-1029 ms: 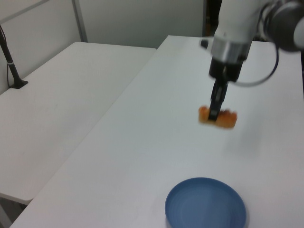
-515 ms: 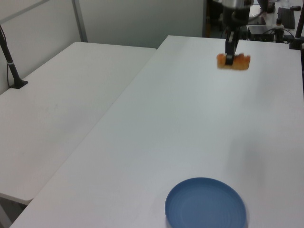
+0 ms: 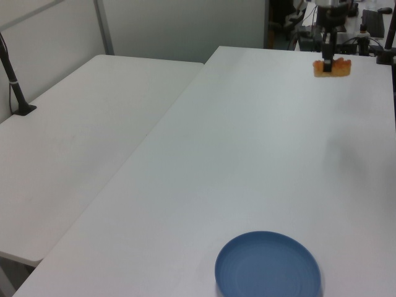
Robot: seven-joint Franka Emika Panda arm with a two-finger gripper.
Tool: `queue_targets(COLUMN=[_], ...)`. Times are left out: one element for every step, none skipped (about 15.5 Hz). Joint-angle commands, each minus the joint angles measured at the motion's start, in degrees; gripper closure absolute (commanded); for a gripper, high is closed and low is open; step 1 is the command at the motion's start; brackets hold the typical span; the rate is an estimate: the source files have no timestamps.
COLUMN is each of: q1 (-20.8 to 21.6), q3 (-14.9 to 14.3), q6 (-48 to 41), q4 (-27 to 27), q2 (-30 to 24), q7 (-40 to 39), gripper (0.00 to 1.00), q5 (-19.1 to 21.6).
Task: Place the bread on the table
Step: 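Lift the bread roll off the plate and carry it across the table, then lower the bread roll onto the bare table surface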
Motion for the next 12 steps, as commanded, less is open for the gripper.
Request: queue_targets(q1=[0.5, 0.5, 0.5, 0.5, 0.5, 0.6, 0.9, 1.3, 1.3, 1.3, 1.5, 2.0], q3=[-0.2, -0.2, -0.2, -0.2, -0.2, -0.2, -0.2, -0.1, -0.1, 0.1, 0.2, 0.2], q6=[9.2, 12.0, 15.9, 18.0, 19.5, 20.6, 21.7, 23.8, 25.4, 27.0, 27.9, 28.5], q4=[-9.4, -11.5, -13.8, -14.8, -15.5, -16.1, -16.4, -17.1, -17.7, -18.2, -18.4, -18.4], q2=[-2.6, -2.6, -2.2, -1.9, -1.3, -0.7, 0.2, 1.7, 2.6, 3.7, 5.0, 6.4], q7=[-0.9, -0.8, -0.6, -0.6, -0.6, -0.6, -0.6, -0.6, -0.7, -0.7, -0.7, -0.7], gripper=[1.00, 1.00, 1.00, 1.00, 1.00, 1.00, 1.00, 1.00, 1.00, 1.00, 1.00, 1.00], q5=[-0.6, -1.1, -1.5, -1.6, -2.2, -3.1, -3.6, -3.8, -3.9, -3.9, -3.9, -3.9])
